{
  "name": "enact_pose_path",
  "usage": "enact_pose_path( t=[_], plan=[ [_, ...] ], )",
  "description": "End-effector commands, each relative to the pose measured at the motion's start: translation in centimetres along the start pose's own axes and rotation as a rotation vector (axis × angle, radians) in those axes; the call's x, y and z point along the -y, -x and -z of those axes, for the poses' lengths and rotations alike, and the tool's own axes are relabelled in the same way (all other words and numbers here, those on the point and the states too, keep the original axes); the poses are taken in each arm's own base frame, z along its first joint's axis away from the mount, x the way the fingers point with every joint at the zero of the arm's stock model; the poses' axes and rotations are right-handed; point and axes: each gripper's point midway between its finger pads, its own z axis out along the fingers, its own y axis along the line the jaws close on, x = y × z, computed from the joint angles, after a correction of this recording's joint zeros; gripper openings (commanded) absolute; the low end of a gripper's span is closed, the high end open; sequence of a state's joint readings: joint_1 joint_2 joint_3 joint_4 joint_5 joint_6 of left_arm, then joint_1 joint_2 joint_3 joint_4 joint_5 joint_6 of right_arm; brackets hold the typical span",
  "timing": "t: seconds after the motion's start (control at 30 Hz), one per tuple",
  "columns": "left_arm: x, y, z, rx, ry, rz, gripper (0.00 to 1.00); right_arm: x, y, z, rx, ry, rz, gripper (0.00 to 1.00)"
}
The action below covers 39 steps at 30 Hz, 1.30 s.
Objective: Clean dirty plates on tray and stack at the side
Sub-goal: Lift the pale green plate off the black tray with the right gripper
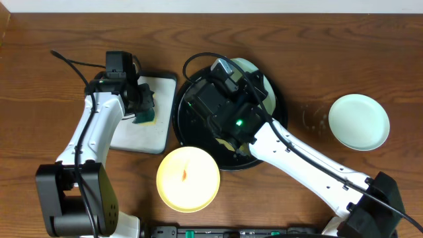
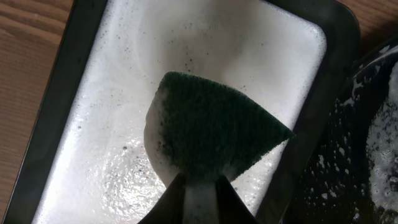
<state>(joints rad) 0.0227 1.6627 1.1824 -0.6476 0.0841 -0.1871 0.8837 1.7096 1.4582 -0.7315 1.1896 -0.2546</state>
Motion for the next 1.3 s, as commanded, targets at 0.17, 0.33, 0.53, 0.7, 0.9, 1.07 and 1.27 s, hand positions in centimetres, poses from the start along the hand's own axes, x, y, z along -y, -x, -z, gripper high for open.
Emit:
enact_pose_path(
  t=[0.17,0.33,0.53,0.7,0.9,1.07,1.27],
  plan=[
    [-0.2,-0.6,-0.3,-0.02,-0.003,0.015,0.15,2.3,0.1,0.8,0.006,-0.062,-0.027,0.01],
    [-0.2,-0.6,-0.3,-0.02,-0.003,0.015,0.17,2.3,0.1,0.8,0.006,-0.062,-0.027,0.01],
    [-0.2,-0.6,-0.3,-0.02,-0.003,0.015,0.28,2.3,0.1,0.9,0.008,-0.061,-0.024,0.01],
    [-0.2,-0.6,-0.3,-0.02,-0.003,0.015,0.59,2.2,0.2,1.0,0.012,-0.06,-0.022,0.01],
    [-0.2,-0.6,-0.3,-0.02,-0.003,0.015,0.78,2.2,0.2,1.0,0.012,-0.059,-0.033,0.01],
    [-0.2,-0.6,-0.3,-0.02,-0.003,0.015,0.79,1.6,0.3,0.7,0.018,-0.017,-0.068,0.01],
    [-0.2,-0.6,-0.3,-0.02,-0.003,0.015,0.8,0.0,0.2,0.0,0.016,0.091,-0.141,0.01]
  ],
)
